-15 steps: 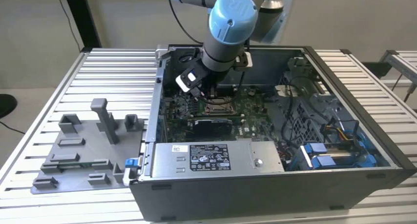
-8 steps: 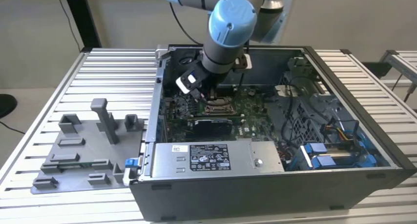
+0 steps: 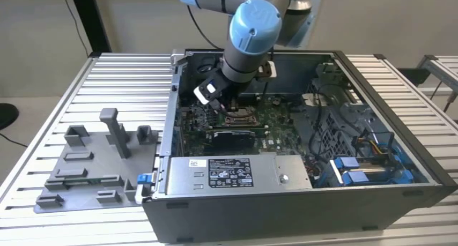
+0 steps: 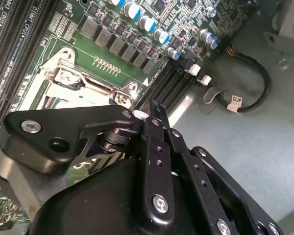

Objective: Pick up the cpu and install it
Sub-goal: 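Place the cpu into insertion slot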

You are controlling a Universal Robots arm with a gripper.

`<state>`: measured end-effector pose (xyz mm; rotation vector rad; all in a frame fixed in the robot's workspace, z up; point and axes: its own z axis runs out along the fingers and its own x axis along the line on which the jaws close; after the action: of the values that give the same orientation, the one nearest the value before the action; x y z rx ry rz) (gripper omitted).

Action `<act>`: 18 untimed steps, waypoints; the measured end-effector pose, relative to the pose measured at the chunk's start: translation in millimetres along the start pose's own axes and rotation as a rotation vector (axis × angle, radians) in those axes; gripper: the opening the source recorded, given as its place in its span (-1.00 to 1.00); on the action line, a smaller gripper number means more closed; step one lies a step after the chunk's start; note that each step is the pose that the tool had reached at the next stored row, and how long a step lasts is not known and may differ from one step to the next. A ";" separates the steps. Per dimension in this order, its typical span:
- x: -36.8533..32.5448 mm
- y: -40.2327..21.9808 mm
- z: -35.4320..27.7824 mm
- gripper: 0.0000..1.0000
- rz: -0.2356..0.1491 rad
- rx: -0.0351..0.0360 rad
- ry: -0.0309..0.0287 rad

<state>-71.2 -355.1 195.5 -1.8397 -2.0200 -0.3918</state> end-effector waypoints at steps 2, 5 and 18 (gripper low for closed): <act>-0.2 0.7 0.8 -1.00 0.000 0.0000 0.0000; -0.4 1.7 1.8 -1.00 0.000 0.0000 0.0001; 2.7 -0.3 -7.9 -1.00 0.000 0.0003 -0.0050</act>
<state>-71.0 -356.2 203.8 -1.8426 -2.0228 -0.3872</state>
